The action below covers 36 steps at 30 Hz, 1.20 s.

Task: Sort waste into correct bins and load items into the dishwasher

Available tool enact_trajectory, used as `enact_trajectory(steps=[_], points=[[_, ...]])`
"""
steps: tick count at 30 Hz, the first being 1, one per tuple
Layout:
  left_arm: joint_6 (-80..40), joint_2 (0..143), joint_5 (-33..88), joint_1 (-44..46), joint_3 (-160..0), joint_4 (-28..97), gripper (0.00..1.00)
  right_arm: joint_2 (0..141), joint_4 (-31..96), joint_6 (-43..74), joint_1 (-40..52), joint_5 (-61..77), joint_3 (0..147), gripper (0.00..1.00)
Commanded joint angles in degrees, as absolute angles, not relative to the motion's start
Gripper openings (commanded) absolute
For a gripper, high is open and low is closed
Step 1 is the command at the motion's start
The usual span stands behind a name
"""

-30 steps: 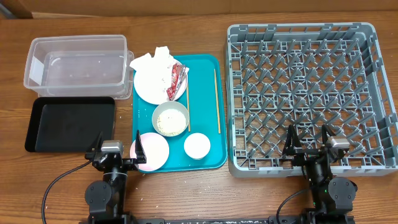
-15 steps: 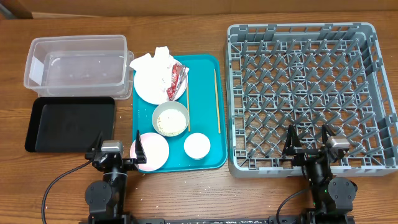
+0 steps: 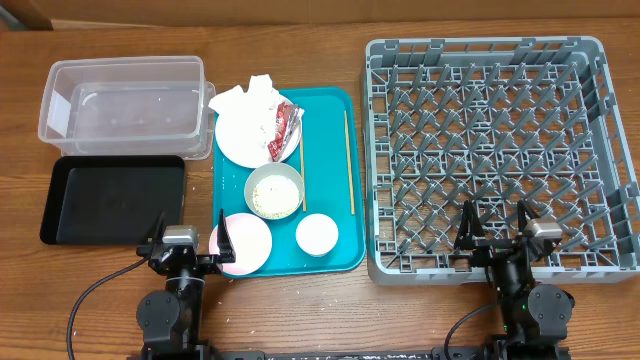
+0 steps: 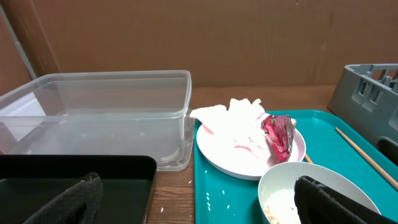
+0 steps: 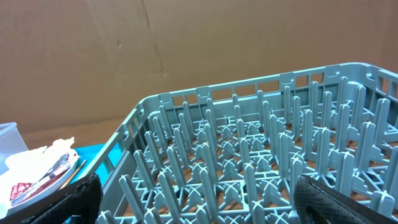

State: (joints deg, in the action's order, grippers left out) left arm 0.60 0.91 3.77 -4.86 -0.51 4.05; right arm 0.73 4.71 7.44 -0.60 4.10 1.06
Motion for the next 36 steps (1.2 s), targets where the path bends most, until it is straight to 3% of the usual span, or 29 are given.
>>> enact_trajectory(steps=[1, 12, 21, 30, 36], points=[[1.3, 0.3, 3.4, -4.3, -0.3, 4.1, 1.00, 0.2, 4.4, 7.2, -0.3, 4.2, 0.4, 1.00], [1.3, 0.3, 11.5, -4.3, -2.0, 2.6, 1.00, 0.2, 4.4, 7.2, -0.3, 4.2, 0.4, 1.00], [1.3, 4.1, 11.4, -4.3, -14.4, 10.9, 1.00, 0.2, 4.4, 7.2, -0.3, 4.2, 0.4, 1.00], [1.1, 28.4, 14.9, -4.3, -34.9, 17.5, 1.00, 0.2, 4.4, 7.2, -0.3, 4.2, 0.4, 1.00], [1.8, 48.2, 16.1, -2.6, -54.8, 30.4, 1.00, 0.2, 4.4, 7.2, -0.3, 4.2, 0.4, 1.00]])
